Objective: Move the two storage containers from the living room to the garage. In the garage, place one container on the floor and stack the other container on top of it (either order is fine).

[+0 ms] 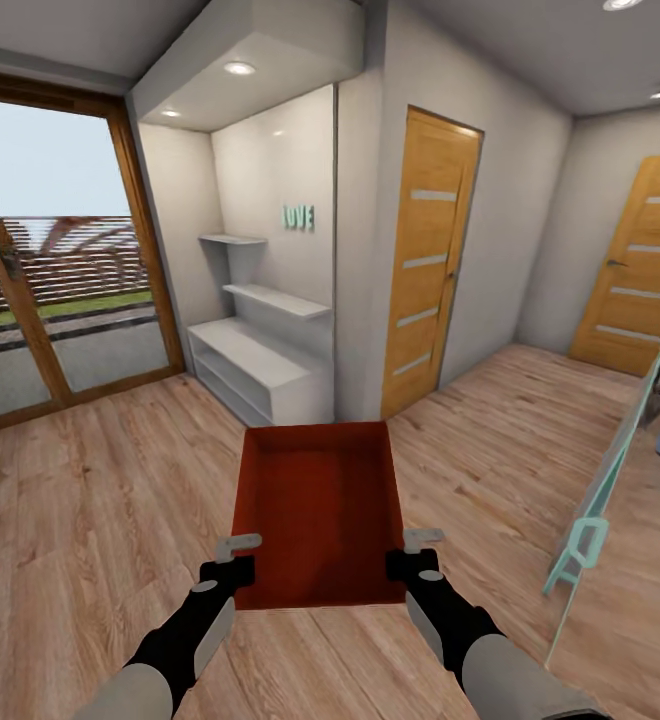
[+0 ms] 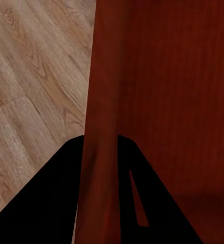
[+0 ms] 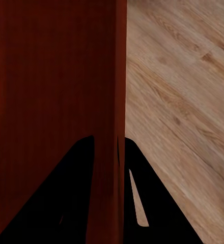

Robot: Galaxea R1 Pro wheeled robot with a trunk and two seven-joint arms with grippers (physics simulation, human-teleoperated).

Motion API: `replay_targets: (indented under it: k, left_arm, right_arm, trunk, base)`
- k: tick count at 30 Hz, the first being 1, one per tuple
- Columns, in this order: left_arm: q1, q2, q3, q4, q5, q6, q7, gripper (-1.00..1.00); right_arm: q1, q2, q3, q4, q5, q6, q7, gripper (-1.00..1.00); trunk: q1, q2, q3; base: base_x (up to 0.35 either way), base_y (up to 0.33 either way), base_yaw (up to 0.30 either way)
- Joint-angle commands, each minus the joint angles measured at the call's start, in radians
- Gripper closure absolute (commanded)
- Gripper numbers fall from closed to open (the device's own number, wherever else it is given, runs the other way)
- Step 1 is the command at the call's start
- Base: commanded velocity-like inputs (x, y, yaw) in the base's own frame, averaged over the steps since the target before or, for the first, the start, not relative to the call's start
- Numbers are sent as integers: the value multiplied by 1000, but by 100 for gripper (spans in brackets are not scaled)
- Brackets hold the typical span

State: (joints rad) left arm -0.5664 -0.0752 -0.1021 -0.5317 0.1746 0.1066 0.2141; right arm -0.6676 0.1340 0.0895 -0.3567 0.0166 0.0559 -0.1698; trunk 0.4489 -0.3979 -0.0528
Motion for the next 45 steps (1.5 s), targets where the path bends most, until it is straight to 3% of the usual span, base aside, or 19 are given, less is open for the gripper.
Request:
replay_targets:
  k: [1,8,45]
  left_arm:
    - [-1,1,10,-4,29,-61,22,100]
    - [-1,1,10,-5,29,-61,22,100]
    - [-1,2,10,-17,29,-61,22,100]
  right_arm:
    - [0,1,-4,-1,-37,5,-3,100]
    - [0,1,-4,-1,-37,8,-3,100]
    - [0,1,-4,-1,-37,10,-4,100]
  trunk:
    - [1,-2,-2]
    - [1,-2,-2]
    - [1,-2,-2]
  base:
    - [322,0,0]
    - [322,0,-71]
    - [322,0,-227]
